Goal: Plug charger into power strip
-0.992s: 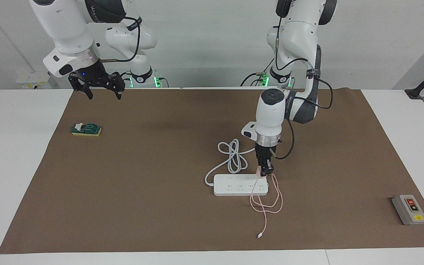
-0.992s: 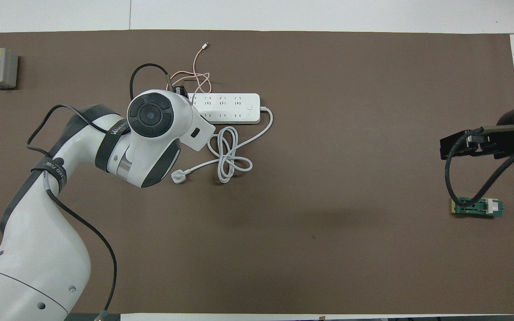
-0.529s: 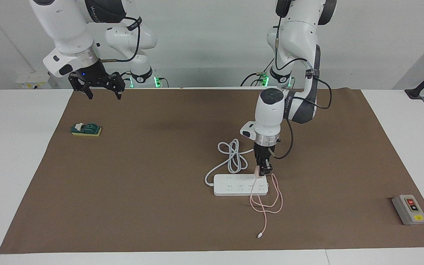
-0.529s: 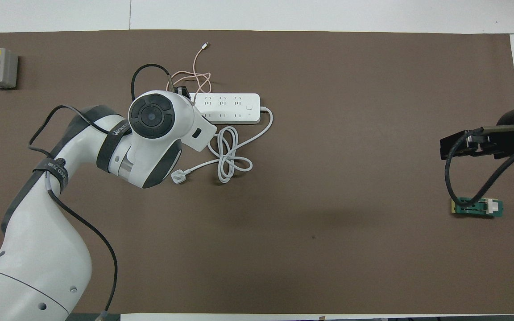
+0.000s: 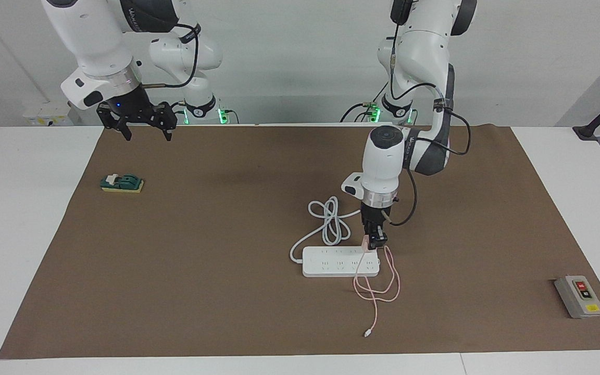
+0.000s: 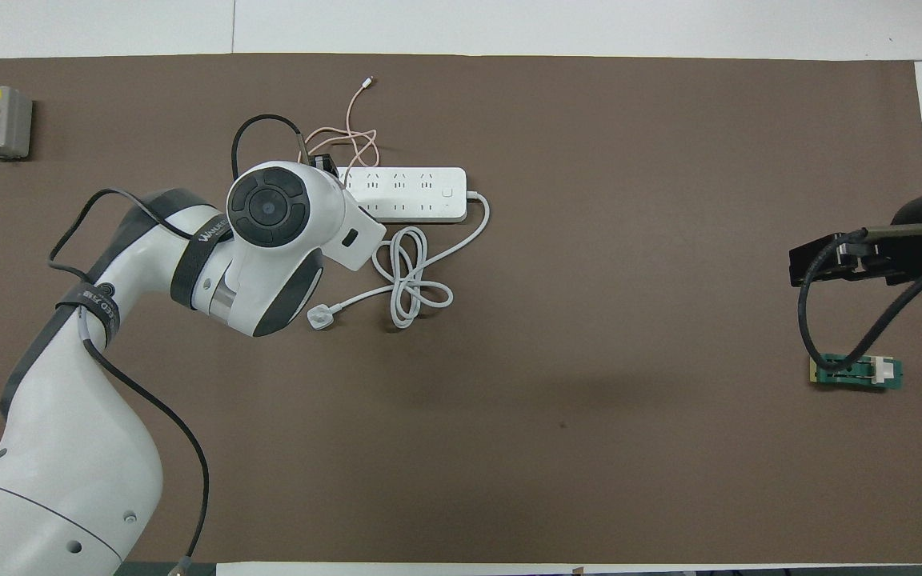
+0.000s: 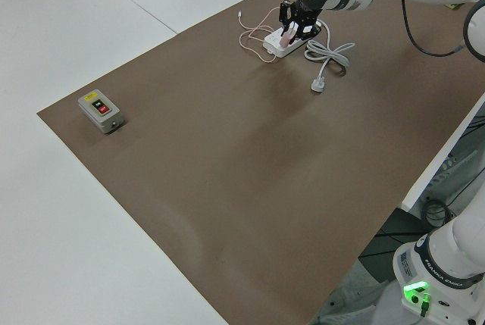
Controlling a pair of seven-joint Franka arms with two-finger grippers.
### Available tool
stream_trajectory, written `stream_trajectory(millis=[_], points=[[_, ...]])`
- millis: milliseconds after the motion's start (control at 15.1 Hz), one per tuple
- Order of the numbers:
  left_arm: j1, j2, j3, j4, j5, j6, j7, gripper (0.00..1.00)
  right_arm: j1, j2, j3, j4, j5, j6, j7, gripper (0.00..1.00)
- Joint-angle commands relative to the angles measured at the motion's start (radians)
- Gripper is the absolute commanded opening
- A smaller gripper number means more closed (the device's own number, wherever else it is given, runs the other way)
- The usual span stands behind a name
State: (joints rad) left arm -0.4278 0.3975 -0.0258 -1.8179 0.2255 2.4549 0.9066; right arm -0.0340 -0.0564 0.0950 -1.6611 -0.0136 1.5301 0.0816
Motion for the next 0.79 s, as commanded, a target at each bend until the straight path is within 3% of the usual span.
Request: stream_trajectory(millis=[0,264,397,727], points=[[0.000,0.014,0.003,-0.017,0.002,0.009,0.002,0.00,-0.021,-0.017,0.009,-0.014,0.020,-0.004,-0.022,1.00],[0.003,0.035,0.000,0.006,0.014,-0.046,0.034,0.00,-0.021,-0.017,0.009,-0.014,0.020,-0.004,-0.022,1.00],[0.024,0.063,-0.019,0.072,0.011,-0.129,0.075,0.00,-0.020,-0.017,0.009,-0.014,0.020,-0.004,-0.022,1.00],[0.199,0.141,-0.209,0.204,-0.086,-0.278,0.090,0.00,-0.020,-0.017,0.009,-0.014,0.020,-0.004,-0.022,1.00]])
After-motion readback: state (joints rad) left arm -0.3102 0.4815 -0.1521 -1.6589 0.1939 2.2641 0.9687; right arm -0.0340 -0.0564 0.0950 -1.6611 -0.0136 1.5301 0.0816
